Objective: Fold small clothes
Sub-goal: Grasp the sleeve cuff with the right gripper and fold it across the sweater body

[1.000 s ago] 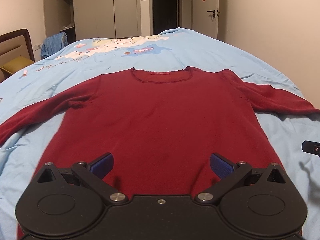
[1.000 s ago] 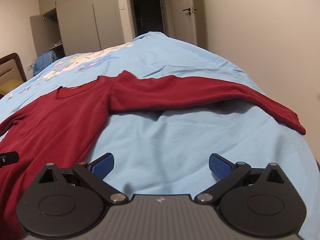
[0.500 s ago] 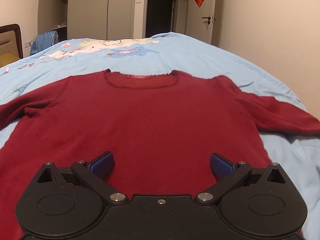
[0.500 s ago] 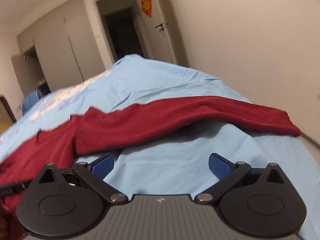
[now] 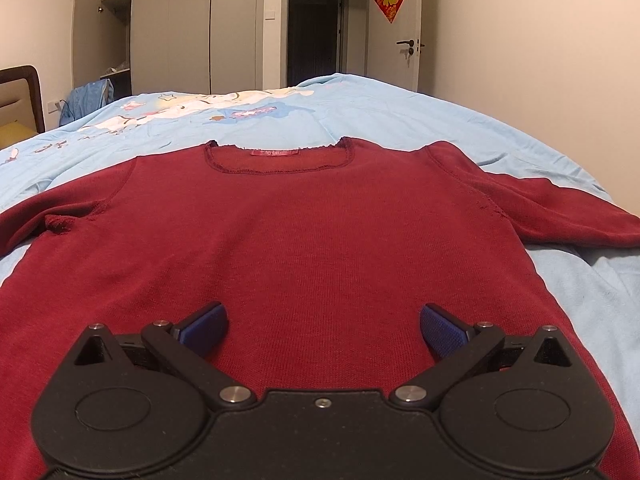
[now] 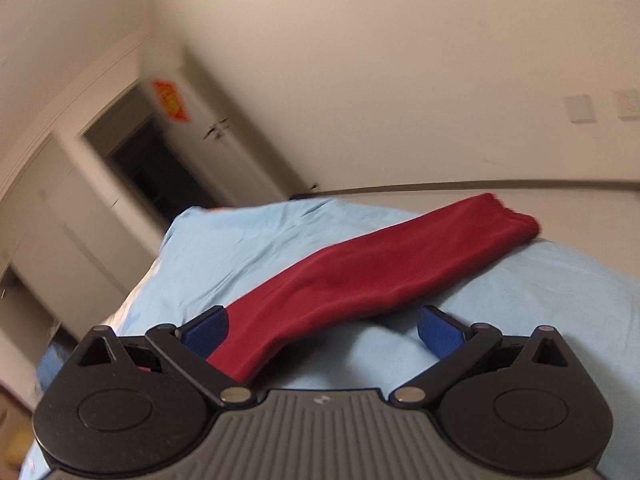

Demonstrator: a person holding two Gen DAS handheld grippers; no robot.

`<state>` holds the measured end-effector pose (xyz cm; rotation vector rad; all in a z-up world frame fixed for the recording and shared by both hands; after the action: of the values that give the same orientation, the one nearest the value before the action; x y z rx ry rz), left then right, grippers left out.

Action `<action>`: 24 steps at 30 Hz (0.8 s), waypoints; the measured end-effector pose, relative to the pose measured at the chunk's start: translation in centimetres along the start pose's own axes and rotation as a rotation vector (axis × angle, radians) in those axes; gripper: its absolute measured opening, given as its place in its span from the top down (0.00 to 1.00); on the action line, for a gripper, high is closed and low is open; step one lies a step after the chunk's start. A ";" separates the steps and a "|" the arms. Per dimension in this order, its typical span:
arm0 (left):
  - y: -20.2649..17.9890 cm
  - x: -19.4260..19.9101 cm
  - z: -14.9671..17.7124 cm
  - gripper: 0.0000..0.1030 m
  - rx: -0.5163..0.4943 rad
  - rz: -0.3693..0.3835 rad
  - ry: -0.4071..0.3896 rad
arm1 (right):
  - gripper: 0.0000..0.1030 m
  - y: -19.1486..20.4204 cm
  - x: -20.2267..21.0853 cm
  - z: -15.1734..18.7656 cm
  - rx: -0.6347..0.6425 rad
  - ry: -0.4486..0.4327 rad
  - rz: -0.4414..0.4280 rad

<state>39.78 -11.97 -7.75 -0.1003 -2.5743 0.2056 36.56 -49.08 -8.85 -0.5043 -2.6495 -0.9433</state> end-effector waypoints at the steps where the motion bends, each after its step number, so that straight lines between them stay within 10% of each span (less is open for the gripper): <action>1: 0.0 0.0 0.0 0.01 0.001 0.000 0.001 | 0.07 -0.6 -0.3 -0.2 -0.040 -0.010 0.014; 7: 0.3 0.2 -0.8 0.01 0.033 0.016 0.022 | 0.43 -3.2 -1.8 -1.1 -0.204 -0.064 0.126; 10: 0.8 0.8 -1.8 0.01 0.074 0.033 0.041 | 0.81 -3.9 -2.8 -1.4 -0.212 -0.077 0.194; 24: 5.5 6.8 -7.1 0.01 0.129 -0.045 -0.050 | 0.94 10.7 -2.6 -4.1 0.437 -0.226 -0.020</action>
<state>37.97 -4.84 0.79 0.0106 -2.6021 0.3602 43.93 -44.60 -0.86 -0.5005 -2.9460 -0.3014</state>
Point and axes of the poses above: each gripper's, at about its wrist camera, not at the fingertips, and x roughly against the way its jaws point, y to its left, z to its underside, the point moved 3 cm from there along -x, roughly the way its jaws point, and after that the axes turned 10 degrees about x, right-handed, at the moved point
